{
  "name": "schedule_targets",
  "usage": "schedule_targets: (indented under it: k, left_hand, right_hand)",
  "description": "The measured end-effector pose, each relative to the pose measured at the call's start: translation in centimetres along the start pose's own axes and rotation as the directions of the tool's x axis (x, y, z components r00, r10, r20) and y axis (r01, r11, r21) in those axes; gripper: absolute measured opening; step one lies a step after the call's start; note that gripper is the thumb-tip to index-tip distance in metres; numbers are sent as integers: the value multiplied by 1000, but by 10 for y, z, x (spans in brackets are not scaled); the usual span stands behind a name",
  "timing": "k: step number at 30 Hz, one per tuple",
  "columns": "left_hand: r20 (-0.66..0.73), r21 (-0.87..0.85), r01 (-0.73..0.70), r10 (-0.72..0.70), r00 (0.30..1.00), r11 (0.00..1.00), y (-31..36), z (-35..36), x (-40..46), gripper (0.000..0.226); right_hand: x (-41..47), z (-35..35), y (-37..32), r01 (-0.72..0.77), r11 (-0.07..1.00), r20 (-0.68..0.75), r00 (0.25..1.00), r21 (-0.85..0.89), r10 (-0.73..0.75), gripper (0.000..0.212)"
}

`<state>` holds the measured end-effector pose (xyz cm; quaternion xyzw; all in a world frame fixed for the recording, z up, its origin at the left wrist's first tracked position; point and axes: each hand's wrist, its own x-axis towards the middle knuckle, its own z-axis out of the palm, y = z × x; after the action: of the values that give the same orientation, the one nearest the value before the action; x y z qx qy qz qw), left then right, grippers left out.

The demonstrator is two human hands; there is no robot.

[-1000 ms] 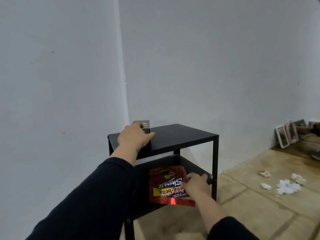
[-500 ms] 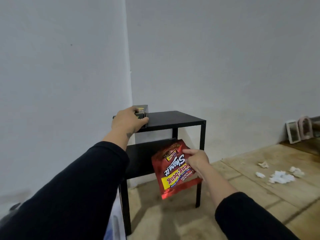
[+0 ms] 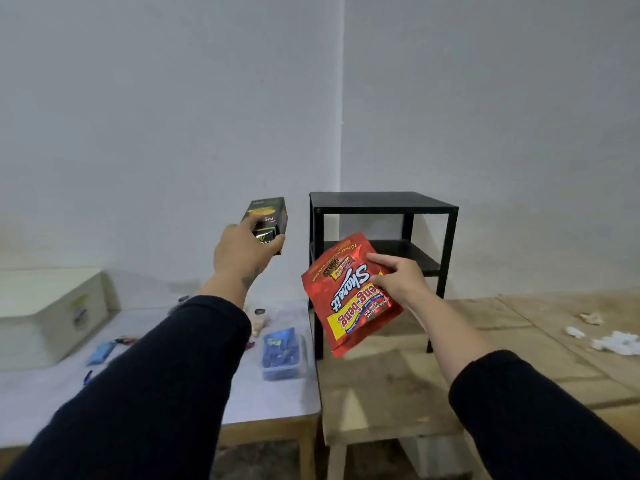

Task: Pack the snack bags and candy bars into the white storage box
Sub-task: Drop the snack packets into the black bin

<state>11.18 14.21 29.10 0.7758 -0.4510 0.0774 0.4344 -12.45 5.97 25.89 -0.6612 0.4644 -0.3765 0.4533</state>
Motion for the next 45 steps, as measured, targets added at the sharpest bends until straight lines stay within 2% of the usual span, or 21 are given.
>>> schedule_targets:
  k: [4, 9, 13, 19, 22, 30, 38, 41, 45]
  left_hand:
    - [-10, 54, 88, -88, 996, 995, -68, -56, -33, 61]
    - [-43, 136, 191, -187, 981, 972, -166, -141, -86, 60]
    - [-70, 257, 308, -301, 951, 916, -245, -207, -136, 61]
    - [-115, 295, 478, -466, 877, 827, -341, -285, -199, 60]
    - [-162, 293, 565, -543, 824, 771, -386, -315, -225, 60]
    - [-261, 265, 754, -708, 656, 601, -506, -361, -265, 63]
    - [-287, 188, 922, -878, 382, 340, -625, -394, -297, 64]
    - [-237, 136, 959, -931, 277, 250, -666, -399, -312, 66]
    - [-174, 118, 978, -966, 192, 174, -732, -407, -319, 67]
  right_hand:
    - [-33, 61, -23, 52, 999, 76, 996, -7, -52, 48]
    - [-84, 167, -51, 83, 994, 200, 975, 74, -96, 48]
    - [-129, 258, -63, 77, 991, 312, 944, 112, -109, 50]
    - [-185, 393, -71, 57, 996, 514, 854, 71, -86, 50]
    - [-205, 461, -71, 76, 996, 612, 786, 47, -89, 50]
    - [-239, 641, -63, 137, 990, 797, 601, -30, -59, 47]
    - [-263, 813, -48, 203, 966, 912, 404, -162, 68, 46]
    - [-275, 872, -35, 231, 949, 921, 370, -216, 119, 45]
    - [-292, 948, -11, 228, 927, 901, 389, -297, 193, 43]
